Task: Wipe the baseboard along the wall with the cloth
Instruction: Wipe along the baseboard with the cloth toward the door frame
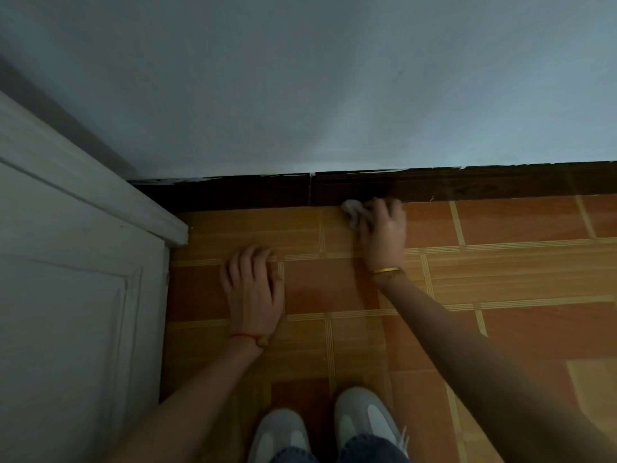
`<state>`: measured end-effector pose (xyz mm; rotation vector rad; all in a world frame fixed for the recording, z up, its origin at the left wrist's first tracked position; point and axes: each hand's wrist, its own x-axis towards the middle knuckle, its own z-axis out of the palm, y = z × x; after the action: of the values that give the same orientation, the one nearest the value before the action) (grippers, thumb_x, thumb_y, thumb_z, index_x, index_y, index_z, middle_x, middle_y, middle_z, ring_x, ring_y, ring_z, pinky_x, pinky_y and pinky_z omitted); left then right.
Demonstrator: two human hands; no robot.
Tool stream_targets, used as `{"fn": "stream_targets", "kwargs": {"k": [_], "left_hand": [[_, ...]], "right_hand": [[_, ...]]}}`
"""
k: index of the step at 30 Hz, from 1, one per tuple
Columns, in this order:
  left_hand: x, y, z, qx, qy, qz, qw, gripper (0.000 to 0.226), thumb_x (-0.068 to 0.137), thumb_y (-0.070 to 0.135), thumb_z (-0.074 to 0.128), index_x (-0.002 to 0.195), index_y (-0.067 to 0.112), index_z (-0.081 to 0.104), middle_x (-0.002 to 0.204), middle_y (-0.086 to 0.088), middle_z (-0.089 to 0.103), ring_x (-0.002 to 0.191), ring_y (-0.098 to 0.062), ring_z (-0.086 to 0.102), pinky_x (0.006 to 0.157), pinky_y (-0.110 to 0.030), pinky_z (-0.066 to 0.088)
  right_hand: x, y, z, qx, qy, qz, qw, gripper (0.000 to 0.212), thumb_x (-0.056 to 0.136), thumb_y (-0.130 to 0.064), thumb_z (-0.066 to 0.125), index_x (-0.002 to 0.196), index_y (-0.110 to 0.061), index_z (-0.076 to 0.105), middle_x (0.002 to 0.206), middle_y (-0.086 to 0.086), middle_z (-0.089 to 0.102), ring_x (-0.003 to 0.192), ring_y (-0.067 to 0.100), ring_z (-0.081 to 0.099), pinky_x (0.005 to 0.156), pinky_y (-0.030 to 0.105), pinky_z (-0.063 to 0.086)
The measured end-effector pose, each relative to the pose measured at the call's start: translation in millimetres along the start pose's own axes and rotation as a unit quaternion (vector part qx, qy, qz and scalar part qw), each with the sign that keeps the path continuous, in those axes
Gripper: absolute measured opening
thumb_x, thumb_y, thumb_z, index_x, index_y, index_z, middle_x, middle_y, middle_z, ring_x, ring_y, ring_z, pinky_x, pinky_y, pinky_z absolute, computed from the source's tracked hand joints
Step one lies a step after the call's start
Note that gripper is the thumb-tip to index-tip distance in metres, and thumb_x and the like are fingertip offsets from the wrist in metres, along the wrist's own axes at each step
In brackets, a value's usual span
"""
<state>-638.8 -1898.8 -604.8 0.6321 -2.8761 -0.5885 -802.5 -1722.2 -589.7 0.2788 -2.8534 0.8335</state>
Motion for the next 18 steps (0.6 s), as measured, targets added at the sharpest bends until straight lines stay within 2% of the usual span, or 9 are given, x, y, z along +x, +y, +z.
{"fn": "stream_targets", "kwargs": {"k": [4,7,9,12,14,18], "left_hand": [[12.3,20.8,8.1,0.008,-0.019,0.057,0.998,0.05,0.089,0.031,0.042,0.134,0.011,0.054,0.139,-0.014,0.051,0.129,-0.036,0.044,0.108,-0.061,0.035],[16.3,29.6,13.0,0.014,-0.03,0.074,0.997,0.05,0.089,0.031,0.042,0.134,0.012,0.054,0.14,-0.014,0.051,0.129,-0.036,0.044,0.11,-0.06,0.034],[16.9,30.2,17.1,0.014,-0.039,0.071,0.997,0.05,0.091,0.032,0.039,0.135,0.012,0.053,0.141,-0.014,0.05,0.131,-0.036,0.043,0.112,-0.061,0.033],[15.1,27.3,21.8,0.017,-0.047,0.07,0.996,0.05,0.093,0.031,0.037,0.136,0.011,0.054,0.142,-0.014,0.05,0.132,-0.037,0.044,0.113,-0.061,0.031],[14.3,25.7,23.3,0.021,-0.045,0.073,0.996,0.05,0.094,0.031,0.037,0.137,0.011,0.053,0.143,-0.014,0.049,0.133,-0.037,0.044,0.114,-0.06,0.03],[12.6,24.0,23.5,0.014,-0.042,0.078,0.996,0.049,0.095,0.031,0.037,0.139,0.013,0.052,0.146,-0.011,0.048,0.136,-0.035,0.041,0.118,-0.057,0.025]], "right_hand": [[-4.0,-35.2,18.7,0.004,-0.065,-0.103,0.993,0.025,0.081,-0.005,0.061,0.106,-0.005,0.059,0.109,0.019,0.052,0.095,0.036,0.051,0.082,0.045,0.048],[-1.2,-23.7,10.0,0.011,-0.07,-0.104,0.992,0.028,0.079,-0.004,0.064,0.106,-0.004,0.059,0.107,0.018,0.052,0.093,0.035,0.053,0.077,0.04,0.048],[1.2,-2.2,-2.6,0.019,-0.035,-0.052,0.998,0.029,0.076,-0.002,0.064,0.105,-0.004,0.059,0.105,0.019,0.052,0.092,0.036,0.053,0.077,0.038,0.046],[9.3,29.4,-26.3,0.019,0.043,0.07,0.996,0.03,0.077,0.0,0.063,0.106,-0.003,0.058,0.11,0.021,0.051,0.094,0.038,0.054,0.08,0.039,0.047],[15.7,39.1,-39.3,0.036,0.087,0.132,0.987,0.027,0.08,-0.003,0.063,0.107,-0.002,0.057,0.113,0.02,0.051,0.094,0.036,0.055,0.079,0.03,0.044],[18.4,16.5,-38.9,0.112,0.131,0.158,0.972,0.026,0.079,-0.007,0.067,0.103,-0.004,0.059,0.11,0.016,0.053,0.091,0.027,0.056,0.075,0.019,0.037]]}}
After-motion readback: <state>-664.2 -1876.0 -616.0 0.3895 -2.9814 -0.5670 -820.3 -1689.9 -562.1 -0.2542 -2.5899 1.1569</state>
